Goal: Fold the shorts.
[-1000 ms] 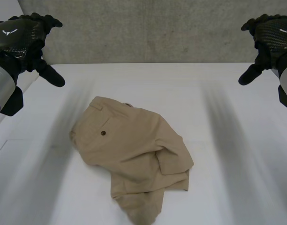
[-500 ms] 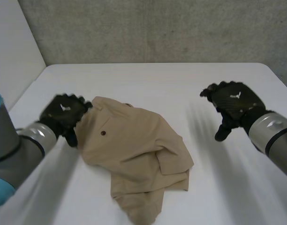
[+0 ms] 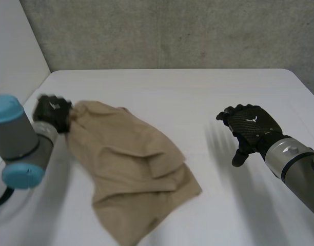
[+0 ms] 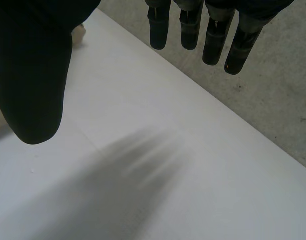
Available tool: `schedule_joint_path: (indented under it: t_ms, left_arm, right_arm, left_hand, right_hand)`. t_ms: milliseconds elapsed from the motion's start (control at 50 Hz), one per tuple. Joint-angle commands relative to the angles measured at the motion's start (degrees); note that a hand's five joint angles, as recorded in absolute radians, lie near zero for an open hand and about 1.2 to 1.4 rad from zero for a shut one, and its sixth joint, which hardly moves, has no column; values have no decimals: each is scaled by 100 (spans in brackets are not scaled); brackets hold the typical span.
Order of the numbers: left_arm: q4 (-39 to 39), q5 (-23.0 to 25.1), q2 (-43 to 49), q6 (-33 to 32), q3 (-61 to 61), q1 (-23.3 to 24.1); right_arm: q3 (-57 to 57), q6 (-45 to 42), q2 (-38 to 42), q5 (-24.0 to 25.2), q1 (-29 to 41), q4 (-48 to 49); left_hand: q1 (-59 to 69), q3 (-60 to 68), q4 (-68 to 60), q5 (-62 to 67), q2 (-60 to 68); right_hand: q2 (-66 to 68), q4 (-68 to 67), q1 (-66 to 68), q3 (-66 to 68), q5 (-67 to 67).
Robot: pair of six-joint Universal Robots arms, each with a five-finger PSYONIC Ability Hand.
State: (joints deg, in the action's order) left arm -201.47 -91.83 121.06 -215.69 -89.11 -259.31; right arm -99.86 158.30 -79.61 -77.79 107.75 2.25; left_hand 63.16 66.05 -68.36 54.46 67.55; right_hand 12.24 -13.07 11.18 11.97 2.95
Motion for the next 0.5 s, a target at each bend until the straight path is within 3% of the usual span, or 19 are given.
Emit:
schedule_joint_path:
  t_ms: [20, 60, 140, 220, 440, 460, 500]
  left_arm:
    - [-462, -599, -109, 45, 1394, 72]
    - [-525, -599, -136, 89, 1633, 143]
    - [-674, -591, -241, 299, 2143, 705]
    - [-674, -275, -250, 633, 2214, 1355]
    - [-595, 947, -153, 774, 695, 3245]
    - [-595, 1087, -153, 766, 485, 3438]
    - [-621, 1176, -179, 722, 325, 3614]
  right_arm:
    - [-7, 8, -2, -17, 18, 30]
    - [-7, 17, -2, -17, 18, 21]
    - [-16, 44, -2, -26, 9, 21]
    - [-42, 61, -11, -34, -8, 47]
    - [-7, 79, -64, -394, -403, 188]
    - [11, 79, -72, -456, -465, 214]
    - [46, 79, -72, -509, -561, 241]
  left_hand:
    - [1684, 1395, -1164, 1554, 1245]
    - [1684, 1395, -1164, 1554, 1245]
    - [1684, 1395, -1164, 1554, 1245]
    - [1684, 1395, -1164, 1554, 1245]
    - [1653, 1364, -1133, 1523, 1213]
    - [-429, -718, 949, -559, -868]
    - [-2428, -2717, 2948, -2558, -2867]
  right_hand:
    - [-224, 307, -118, -197, -295]
    - [-224, 307, -118, -197, -295]
    - [-224, 307, -118, -197, -295]
    - [-224, 307, -118, -197, -295]
    - [-224, 307, -118, -197, -295]
    - [-224, 307, -118, -197, -295]
    - [-224, 307, -118, -197, -295]
